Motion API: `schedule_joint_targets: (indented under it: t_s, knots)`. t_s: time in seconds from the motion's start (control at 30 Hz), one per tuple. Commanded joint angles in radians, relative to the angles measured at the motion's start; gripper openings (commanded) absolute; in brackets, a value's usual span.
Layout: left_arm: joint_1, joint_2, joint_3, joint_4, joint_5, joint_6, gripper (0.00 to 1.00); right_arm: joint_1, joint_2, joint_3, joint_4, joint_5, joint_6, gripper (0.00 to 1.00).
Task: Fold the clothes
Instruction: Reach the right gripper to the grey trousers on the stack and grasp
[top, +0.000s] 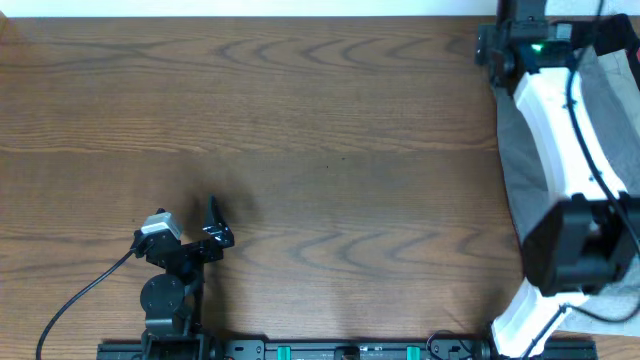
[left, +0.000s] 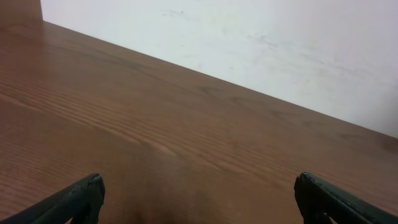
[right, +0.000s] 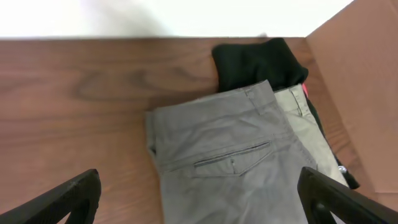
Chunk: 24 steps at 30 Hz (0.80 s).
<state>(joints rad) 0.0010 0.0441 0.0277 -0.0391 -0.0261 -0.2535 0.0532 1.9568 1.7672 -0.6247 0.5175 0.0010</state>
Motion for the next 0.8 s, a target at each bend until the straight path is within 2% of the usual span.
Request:
schedule_joint_targets:
  t_s: [0.0, 0.3, 0.67, 0.77]
  knots:
    - [0.005, -0.002, -0.024, -0.031, -0.009, 0.016, 0.98, -0.039, 0.092, 0.020, 0.016, 0.063, -0.105, 0.99]
    - [0.005, -0.002, -0.024, -0.031, -0.009, 0.016, 0.98, -0.077, 0.272, 0.020, 0.100, 0.080, -0.149, 0.96]
    - [0.005, -0.002, -0.024, -0.031, -0.009, 0.016, 0.98, -0.076, 0.386, 0.019, 0.114, 0.035, -0.200, 0.96]
    - [0.005, -0.002, -0.024, -0.031, -0.009, 0.016, 0.98, -0.080, 0.406, 0.019, 0.113, 0.035, -0.200, 0.90]
